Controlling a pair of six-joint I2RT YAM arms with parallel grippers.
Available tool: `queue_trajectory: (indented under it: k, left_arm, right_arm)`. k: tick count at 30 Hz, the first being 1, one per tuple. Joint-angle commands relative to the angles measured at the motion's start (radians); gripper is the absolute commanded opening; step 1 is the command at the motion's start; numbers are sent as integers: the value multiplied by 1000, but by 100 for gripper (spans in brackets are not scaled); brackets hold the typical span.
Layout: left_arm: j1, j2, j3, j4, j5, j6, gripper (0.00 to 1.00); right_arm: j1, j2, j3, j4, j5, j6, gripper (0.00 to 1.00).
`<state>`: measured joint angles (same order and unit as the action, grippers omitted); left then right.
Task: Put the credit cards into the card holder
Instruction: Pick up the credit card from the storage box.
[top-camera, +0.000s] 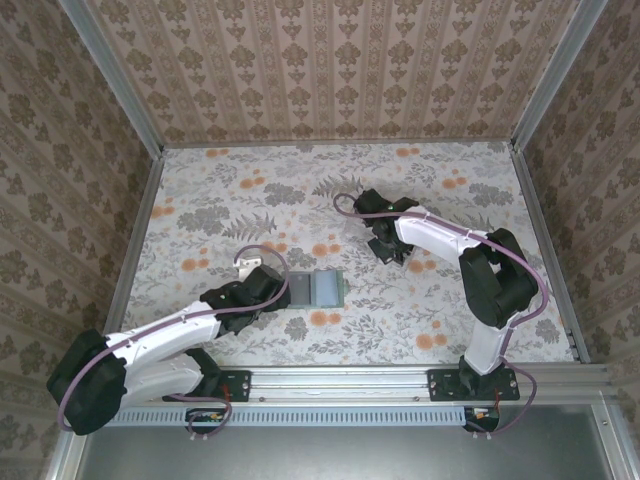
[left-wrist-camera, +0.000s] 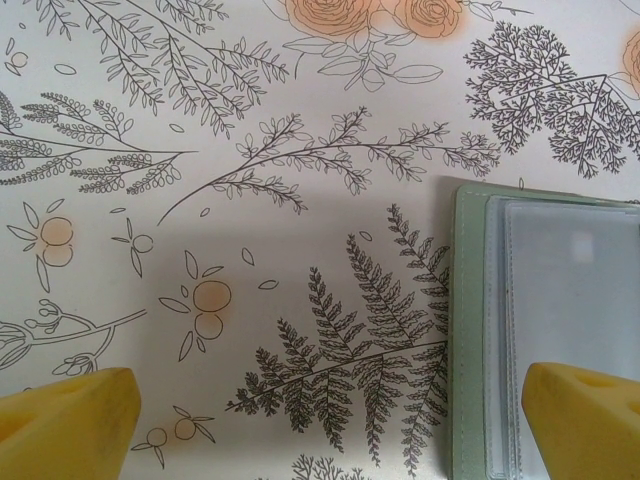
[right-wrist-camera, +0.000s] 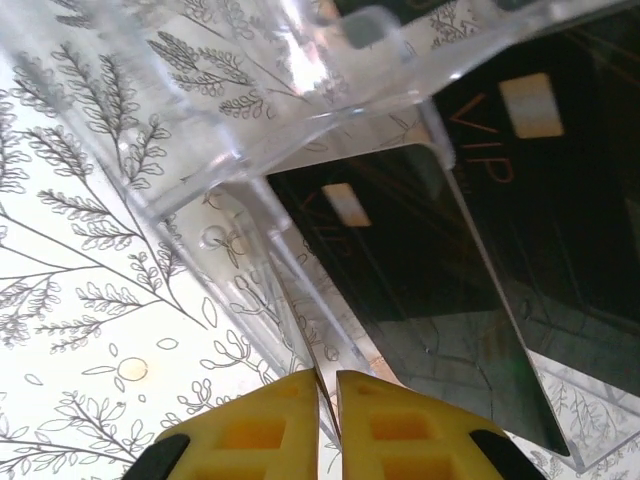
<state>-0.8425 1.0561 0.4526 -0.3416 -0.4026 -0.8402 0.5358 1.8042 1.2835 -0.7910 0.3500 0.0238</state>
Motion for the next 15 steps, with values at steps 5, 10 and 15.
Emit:
queue_trajectory:
  k: [5,10,15]
  left_arm:
    - [6,20,28,22,19,23,100]
    - [5,25,34,24,22,32,100]
    - [9,27,38,21,22,39,100]
  right_arm:
    - [21,19,62,-52,-34,-80,8]
    - [31,22,82,-76,-35,-101,0]
    - [60,-22,117,-104,-37,-101,0]
